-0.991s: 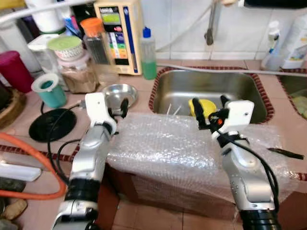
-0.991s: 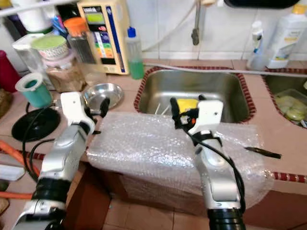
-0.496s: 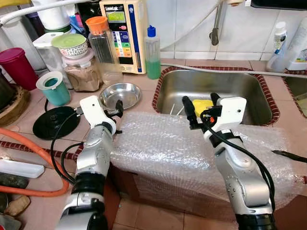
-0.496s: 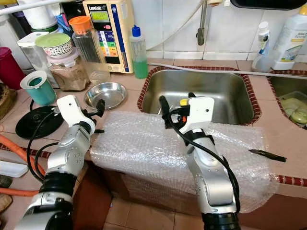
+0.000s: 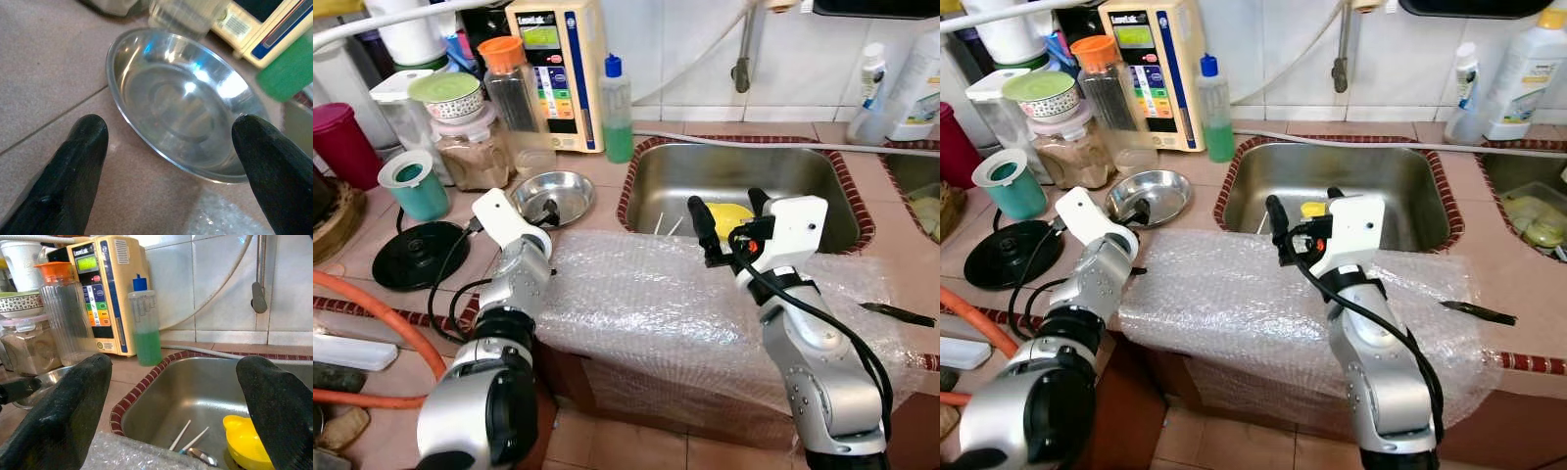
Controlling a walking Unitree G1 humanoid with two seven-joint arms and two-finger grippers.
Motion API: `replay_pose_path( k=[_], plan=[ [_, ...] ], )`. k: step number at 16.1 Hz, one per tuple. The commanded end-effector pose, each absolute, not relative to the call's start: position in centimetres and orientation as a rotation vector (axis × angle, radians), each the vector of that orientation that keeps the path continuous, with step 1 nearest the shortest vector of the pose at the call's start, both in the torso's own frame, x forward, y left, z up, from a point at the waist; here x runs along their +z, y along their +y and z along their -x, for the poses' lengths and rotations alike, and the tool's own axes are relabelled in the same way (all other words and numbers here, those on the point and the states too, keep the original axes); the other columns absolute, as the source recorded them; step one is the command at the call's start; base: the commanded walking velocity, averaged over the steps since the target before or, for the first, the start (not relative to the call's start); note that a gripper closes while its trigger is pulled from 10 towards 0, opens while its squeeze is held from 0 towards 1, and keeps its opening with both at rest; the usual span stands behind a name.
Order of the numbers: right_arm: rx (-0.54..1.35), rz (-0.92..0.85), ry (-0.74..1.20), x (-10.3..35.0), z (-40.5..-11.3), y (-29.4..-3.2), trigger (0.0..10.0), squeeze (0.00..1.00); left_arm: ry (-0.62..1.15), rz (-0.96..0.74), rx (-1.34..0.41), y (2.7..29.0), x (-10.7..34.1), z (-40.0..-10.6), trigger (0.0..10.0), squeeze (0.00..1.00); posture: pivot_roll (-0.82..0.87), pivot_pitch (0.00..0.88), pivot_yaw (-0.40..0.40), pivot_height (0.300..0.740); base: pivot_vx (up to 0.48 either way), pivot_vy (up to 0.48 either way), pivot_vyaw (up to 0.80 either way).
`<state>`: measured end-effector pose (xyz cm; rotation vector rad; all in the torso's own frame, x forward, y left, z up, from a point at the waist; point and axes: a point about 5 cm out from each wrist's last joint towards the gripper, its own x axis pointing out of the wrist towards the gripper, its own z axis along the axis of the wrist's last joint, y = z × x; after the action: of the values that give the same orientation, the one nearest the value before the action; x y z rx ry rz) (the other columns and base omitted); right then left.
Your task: Kitchen organization
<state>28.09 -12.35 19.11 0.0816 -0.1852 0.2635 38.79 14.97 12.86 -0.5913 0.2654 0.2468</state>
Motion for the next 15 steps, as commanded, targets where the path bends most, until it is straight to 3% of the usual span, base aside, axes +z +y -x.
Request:
replay_pose_path(
  k=[1, 8, 15],
  plan=[
    [0.270, -0.089, -0.200, 19.6, -27.8, -11.9, 10.0, 0.00, 0.255, 0.604, 0.270, 15.9, 13.4, -39.1, 10.0, 0.00, -0.11, 0.000, 0.176, 0.740, 0.000, 0.000, 0.00],
    [0.274, -0.117, -0.187, 19.6, -27.5, -11.5, 10.0, 0.00, 0.329, 0.699, 0.327, 17.1, 13.6, -39.6, 10.0, 0.00, -0.11, 0.000, 0.206, 0.740, 0.000, 0.000, 0.00],
    [0.604, -0.052, 0.022, 16.6, -25.1, -9.0, 10.0, 0.00, 0.409, 0.728, 0.279, 16.2, 13.2, -39.6, 10.0, 0.00, -0.13, 0.000, 0.212, 0.740, 0.000, 0.000, 0.00]
  ],
)
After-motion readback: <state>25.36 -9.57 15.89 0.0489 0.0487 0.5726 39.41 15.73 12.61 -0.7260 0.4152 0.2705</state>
